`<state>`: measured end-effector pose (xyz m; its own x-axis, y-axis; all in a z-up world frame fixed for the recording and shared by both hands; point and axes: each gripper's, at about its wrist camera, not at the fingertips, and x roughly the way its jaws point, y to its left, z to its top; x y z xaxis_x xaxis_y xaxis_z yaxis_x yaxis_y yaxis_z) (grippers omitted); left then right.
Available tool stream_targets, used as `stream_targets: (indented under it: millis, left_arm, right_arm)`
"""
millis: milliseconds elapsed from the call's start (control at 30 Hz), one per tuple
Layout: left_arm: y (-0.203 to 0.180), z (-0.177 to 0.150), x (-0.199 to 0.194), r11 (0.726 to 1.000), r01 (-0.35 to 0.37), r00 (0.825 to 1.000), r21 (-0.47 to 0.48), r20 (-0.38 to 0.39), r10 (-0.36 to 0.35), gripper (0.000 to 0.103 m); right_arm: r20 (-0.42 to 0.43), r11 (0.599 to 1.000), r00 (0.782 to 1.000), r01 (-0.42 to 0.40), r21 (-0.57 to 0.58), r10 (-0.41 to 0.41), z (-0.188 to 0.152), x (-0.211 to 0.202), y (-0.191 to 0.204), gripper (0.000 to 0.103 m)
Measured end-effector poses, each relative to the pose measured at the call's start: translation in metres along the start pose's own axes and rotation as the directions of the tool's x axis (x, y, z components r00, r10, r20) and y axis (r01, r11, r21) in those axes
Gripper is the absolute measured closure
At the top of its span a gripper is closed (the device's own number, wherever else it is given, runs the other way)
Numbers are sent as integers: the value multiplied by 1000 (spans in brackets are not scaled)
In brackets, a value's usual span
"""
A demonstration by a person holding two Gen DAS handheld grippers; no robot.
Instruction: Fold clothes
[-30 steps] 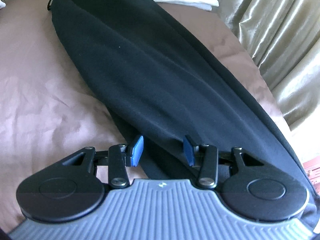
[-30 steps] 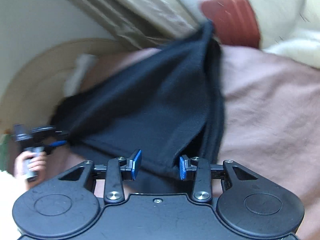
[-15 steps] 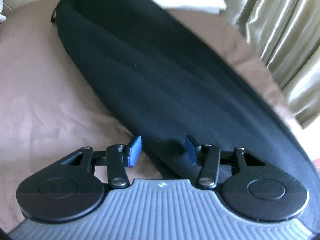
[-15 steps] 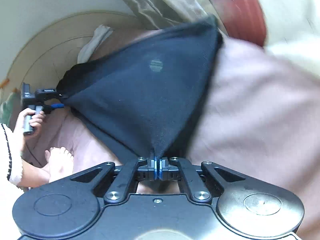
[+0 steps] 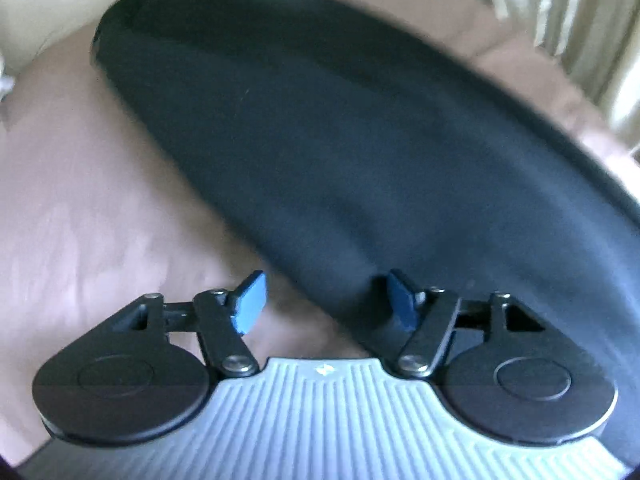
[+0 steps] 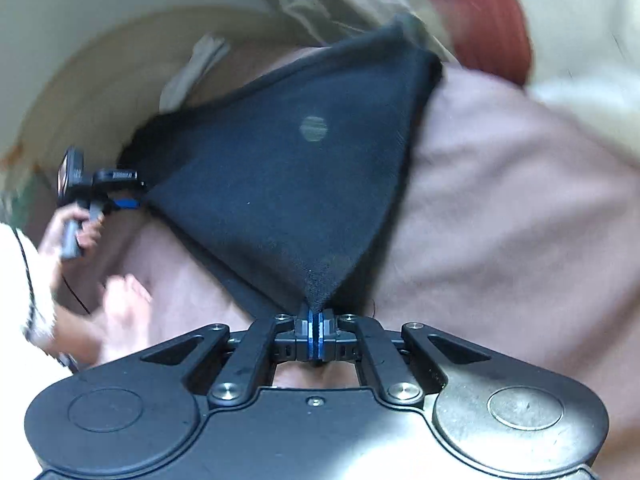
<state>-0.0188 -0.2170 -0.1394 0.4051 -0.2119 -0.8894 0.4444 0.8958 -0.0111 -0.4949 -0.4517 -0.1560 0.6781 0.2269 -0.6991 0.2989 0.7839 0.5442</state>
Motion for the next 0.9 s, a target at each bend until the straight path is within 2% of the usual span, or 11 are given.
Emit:
stream_targets:
  millis: [133,233,300,367,433,533,633,667,767,833,900]
  left_arm:
    - [14,3,-11,997,13,1000,-73,-10,-14,36]
    - [0,11,-37,999,39,997,-2,70,-39,36]
    - [-18,11,-58,990,120,988,75,94,-127,35]
    - [-40,4,-74,967,189,976,168,76,-204,34]
    - [-67,-8,-79,932,208,972,297,44,-231,32]
    - [-94,-25,-62,885,206,976,418,-27,-215,31]
    - [-90,-32,-23,918,121,990,377,-112,-85,28]
    - [-81,-32,-15,937,108,989,331,-128,-69,19]
    - [-53,-28,-11,969,156,978,189,-165,-126,18]
    - [-44,-25,-15,973,150,980,174,-153,-124,18]
    - [-39,-22,-21,974,149,984,168,-124,-129,20]
  right_arm:
    - [-82,985,990,98,-143,-111,22,-11,36,88]
    - [7,976,986,168,-140,-169,32,-26,38,57]
    - [65,978,980,192,-81,-187,37,-31,28,41]
    - [81,978,975,206,21,-207,36,-29,8,41]
    - [93,971,971,207,122,-219,35,-25,-11,41]
    - [94,968,990,76,238,-101,27,-14,-28,41]
    - [72,948,997,-38,316,16,16,8,-33,40]
    - [66,941,997,-68,332,49,11,15,-32,39]
    - [63,929,993,-119,351,103,4,31,-28,38]
    - [84,924,990,-137,357,114,8,39,-30,38]
    - [132,890,982,-176,420,132,14,52,-37,38]
